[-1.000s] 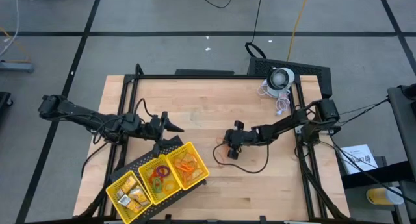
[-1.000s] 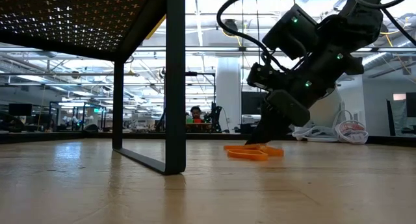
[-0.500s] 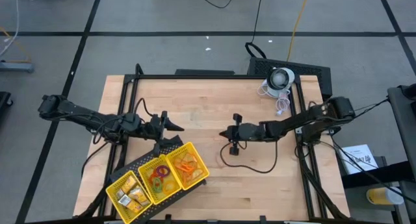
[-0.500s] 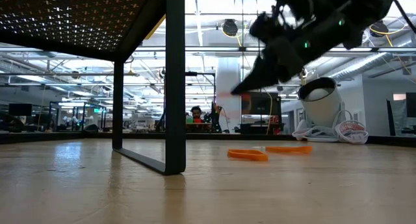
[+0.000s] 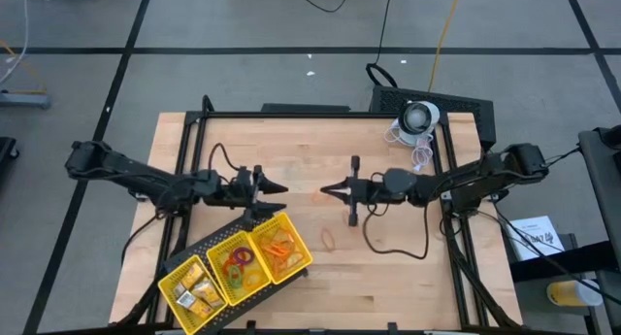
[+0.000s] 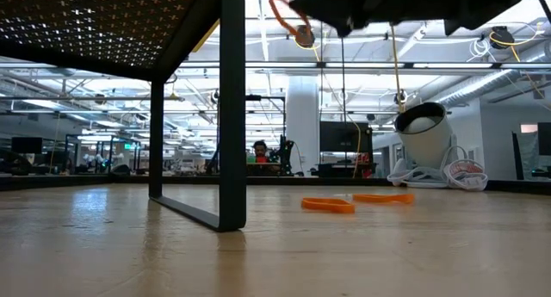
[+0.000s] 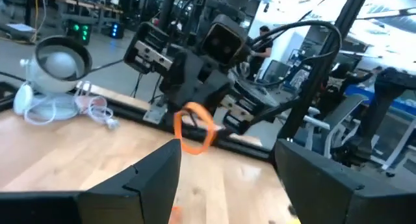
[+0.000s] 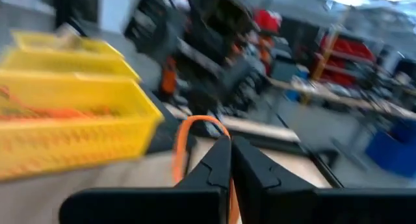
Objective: Pick & Place Office Desk Supplies
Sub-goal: Put the orange rubber band into the right yellow bin on the shelf
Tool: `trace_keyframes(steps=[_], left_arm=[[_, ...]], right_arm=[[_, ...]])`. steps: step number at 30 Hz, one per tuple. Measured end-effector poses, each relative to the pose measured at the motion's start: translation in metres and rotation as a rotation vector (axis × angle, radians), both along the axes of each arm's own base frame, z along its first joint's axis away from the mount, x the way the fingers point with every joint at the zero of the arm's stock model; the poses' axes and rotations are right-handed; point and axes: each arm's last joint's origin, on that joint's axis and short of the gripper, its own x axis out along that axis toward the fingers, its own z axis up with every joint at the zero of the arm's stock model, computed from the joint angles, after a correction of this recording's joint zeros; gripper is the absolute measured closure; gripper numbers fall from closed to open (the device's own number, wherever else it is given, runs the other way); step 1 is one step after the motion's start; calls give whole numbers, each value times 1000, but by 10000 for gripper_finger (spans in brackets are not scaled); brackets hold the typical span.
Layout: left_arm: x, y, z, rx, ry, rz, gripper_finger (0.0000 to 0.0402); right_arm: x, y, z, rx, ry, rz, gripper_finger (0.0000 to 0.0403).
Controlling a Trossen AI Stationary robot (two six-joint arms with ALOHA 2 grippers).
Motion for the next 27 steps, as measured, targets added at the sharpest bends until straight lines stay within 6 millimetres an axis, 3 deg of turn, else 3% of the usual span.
trace_keyframes(steps=[5,13,27], left_arm=[[28,-1,-5,30,52,60,109],[74,-7,-1,245,70,107,64],[106,-3,2,285,67,144,72]], right_arm=[[3,2,0,-1,-44,38,403],[3,1,3,-25,-72,31,403],[0,15,9,-29,-136,80,403]])
